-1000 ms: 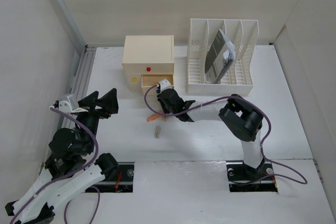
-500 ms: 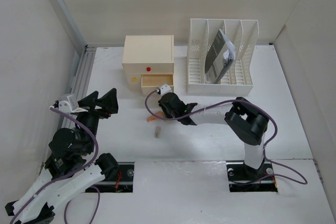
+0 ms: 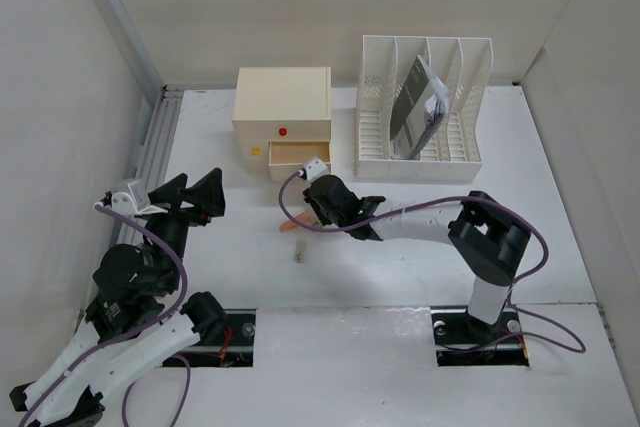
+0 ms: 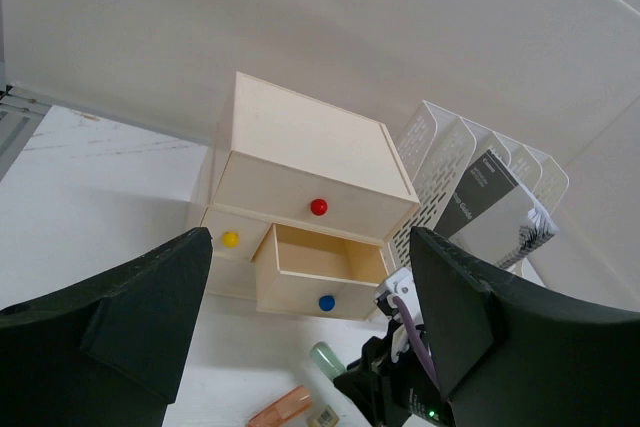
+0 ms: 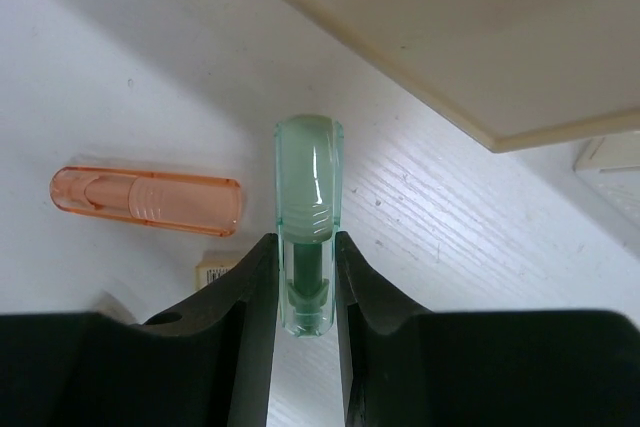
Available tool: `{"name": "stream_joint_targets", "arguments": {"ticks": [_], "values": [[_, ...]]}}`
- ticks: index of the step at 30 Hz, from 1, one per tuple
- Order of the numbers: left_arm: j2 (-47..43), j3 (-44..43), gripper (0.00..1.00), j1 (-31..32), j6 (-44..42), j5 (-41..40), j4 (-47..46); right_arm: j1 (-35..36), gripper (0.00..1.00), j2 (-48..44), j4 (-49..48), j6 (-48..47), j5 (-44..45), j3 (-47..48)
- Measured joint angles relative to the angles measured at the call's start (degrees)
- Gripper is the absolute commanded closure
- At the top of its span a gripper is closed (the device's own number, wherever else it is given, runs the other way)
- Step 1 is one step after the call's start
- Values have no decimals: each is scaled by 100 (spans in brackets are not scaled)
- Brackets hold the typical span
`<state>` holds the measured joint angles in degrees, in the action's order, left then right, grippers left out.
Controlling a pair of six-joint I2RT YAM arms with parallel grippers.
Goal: Organize the desk
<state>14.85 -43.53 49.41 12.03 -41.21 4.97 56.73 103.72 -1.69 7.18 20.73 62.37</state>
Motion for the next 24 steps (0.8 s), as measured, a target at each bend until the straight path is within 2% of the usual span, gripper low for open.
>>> {"name": "stream_joint_targets", "arguments": {"ticks": [10, 24], "values": [[0, 0, 22, 0, 0, 0, 0, 0, 88, -208, 22, -337, -299, -35], [2, 0, 22, 0, 0, -74, 0, 111, 92, -234, 623, -1303, -1985, 702]]}}
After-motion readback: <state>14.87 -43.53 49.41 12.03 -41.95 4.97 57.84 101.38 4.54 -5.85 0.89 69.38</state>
